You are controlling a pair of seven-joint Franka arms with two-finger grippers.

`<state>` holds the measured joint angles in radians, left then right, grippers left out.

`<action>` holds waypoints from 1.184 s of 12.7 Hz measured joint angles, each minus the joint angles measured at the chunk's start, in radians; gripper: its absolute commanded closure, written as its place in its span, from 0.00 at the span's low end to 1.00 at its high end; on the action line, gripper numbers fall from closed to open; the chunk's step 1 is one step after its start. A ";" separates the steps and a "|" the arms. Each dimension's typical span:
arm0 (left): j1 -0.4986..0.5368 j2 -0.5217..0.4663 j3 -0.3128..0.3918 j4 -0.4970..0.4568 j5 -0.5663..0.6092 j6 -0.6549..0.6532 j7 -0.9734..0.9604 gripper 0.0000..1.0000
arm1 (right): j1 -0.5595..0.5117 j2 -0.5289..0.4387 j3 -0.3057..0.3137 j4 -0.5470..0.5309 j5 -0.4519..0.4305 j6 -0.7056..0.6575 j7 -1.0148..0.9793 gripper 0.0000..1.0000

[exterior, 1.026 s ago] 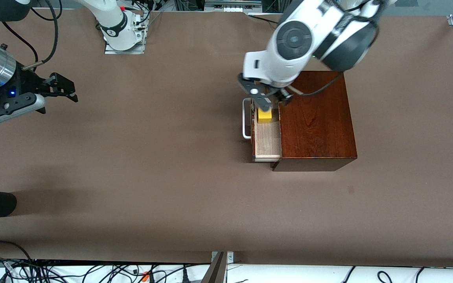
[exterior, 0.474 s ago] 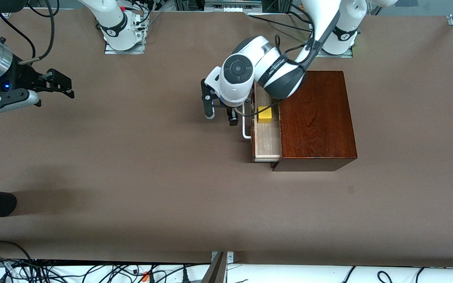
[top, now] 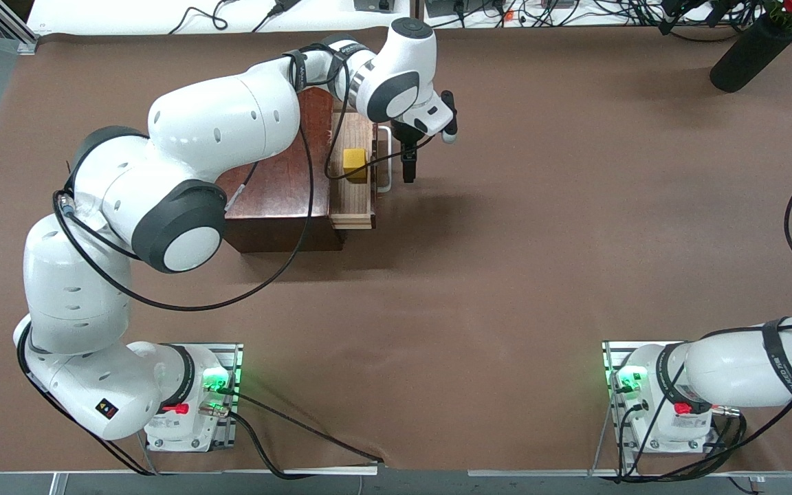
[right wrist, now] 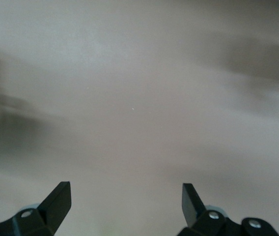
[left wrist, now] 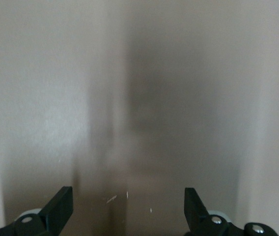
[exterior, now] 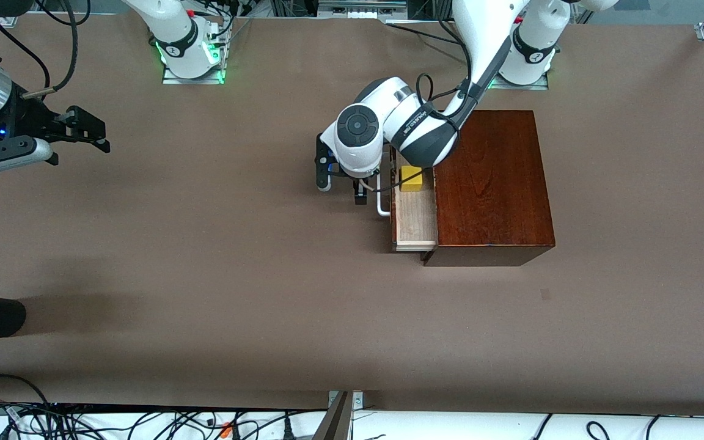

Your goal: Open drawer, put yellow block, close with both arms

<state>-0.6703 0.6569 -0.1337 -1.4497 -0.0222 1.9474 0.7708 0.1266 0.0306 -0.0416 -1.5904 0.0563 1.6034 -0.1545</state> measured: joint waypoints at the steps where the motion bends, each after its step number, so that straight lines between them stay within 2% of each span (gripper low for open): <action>1: 0.002 0.003 0.000 -0.006 0.017 -0.009 0.007 0.00 | 0.000 0.000 0.000 0.004 -0.005 0.002 0.000 0.00; 6: 0.013 0.010 0.003 -0.011 0.049 -0.058 0.050 0.00 | -0.001 0.000 0.000 0.041 -0.041 0.006 0.000 0.00; 10: 0.068 0.005 0.007 -0.006 0.072 -0.159 0.105 0.00 | -0.007 0.003 0.000 0.041 -0.041 0.007 0.005 0.00; 15: 0.111 -0.010 0.009 -0.005 0.098 -0.204 0.119 0.00 | -0.008 0.004 0.000 0.041 -0.041 0.005 0.115 0.00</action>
<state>-0.5589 0.6468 -0.1246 -1.4544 0.0759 1.7431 0.8898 0.1183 0.0348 -0.0412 -1.5495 0.0149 1.6085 -0.0397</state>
